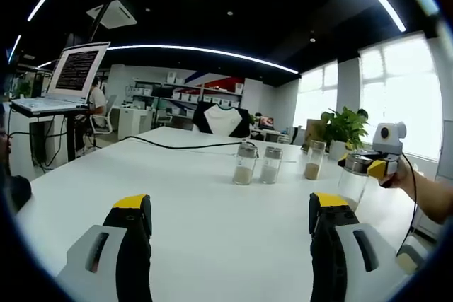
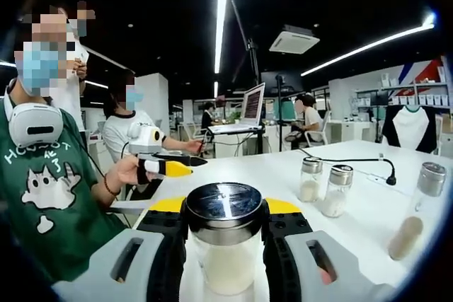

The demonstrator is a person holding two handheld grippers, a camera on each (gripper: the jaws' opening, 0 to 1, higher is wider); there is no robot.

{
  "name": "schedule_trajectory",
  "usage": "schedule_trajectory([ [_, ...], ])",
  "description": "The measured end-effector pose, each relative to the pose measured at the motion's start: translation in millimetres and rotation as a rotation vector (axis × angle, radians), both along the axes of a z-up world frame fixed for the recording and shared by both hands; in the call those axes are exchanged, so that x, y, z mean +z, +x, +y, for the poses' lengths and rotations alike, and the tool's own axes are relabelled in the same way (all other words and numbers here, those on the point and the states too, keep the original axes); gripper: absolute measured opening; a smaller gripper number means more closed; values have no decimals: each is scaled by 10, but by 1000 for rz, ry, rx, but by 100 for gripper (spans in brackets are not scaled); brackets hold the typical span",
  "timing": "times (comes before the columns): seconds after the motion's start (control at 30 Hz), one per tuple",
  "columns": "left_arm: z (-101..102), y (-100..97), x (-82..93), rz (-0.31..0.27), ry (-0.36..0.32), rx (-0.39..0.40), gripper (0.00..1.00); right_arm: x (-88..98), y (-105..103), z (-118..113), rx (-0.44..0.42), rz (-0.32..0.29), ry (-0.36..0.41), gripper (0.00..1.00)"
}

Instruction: Rotate the seasoning bottle until the label or dispensing opening points toward the visible target arrow and the bottle remains upright within the marked orientation range

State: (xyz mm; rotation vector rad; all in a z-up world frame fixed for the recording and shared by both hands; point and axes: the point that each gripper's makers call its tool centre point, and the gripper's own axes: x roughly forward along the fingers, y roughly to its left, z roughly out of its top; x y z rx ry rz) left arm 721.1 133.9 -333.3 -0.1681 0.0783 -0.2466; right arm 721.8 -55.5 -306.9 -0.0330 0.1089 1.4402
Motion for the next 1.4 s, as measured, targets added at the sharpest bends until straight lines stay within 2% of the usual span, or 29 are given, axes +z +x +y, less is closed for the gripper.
schedule_trajectory([
  [0.73, -43, -17, 0, 2, 1, -5, 97, 5, 68, 2, -147, -17, 9, 39],
  [1.4, 4, -30, 39, -5, -3, 6, 98, 3, 74, 20, -174, -22, 17, 39],
])
